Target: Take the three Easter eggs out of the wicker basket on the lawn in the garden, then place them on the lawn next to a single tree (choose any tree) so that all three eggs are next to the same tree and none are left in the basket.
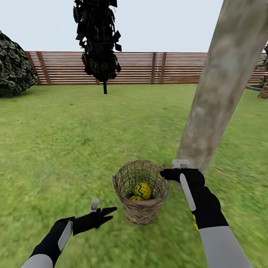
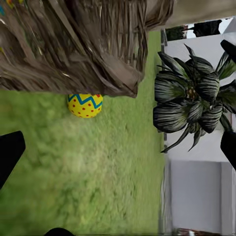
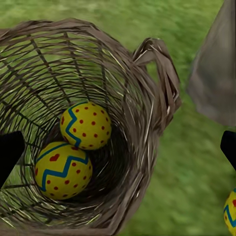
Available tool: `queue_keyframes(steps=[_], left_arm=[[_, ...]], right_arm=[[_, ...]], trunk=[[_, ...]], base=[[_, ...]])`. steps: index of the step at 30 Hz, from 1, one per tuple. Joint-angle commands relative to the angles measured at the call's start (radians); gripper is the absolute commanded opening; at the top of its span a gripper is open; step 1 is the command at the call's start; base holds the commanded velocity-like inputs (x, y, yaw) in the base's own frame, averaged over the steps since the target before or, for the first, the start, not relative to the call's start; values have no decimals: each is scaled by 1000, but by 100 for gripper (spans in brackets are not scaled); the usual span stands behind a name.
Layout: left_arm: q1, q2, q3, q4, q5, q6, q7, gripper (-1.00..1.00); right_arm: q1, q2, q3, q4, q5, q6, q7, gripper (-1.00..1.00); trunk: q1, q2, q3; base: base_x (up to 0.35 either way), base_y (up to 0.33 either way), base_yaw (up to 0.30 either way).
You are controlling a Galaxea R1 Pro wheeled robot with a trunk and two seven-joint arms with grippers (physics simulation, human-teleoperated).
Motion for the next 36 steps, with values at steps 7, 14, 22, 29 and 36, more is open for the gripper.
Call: queue_keyframes(steps=[7,14,22,29,36], left_arm=[[0,23,3,-5,4,5,-1,100],[0,128,165,-21,6,19,-4,100],[0,192,204,-125,7,151,-5,100],[0,197,267,-233,-4,162,-5,100],[4,255,284,-313,-4,161,-2,100]], right_arm=[[-1,10,26,46,-6,4,-5,100],[-1,14,153,96,-7,3,-5,100],[-1,14,160,102,-9,2,-5,100],[-1,15,160,138,-9,-4,-5,100],[-1,15,160,144,-4,-5,-5,100]], trunk=[[0,0,-1],[0,0,-1],[0,0,-1],[0,0,-1],[0,0,-1]], base=[[97,159,-163],[2,4,-5],[0,0,0],[0,0,0],[79,68,0]])
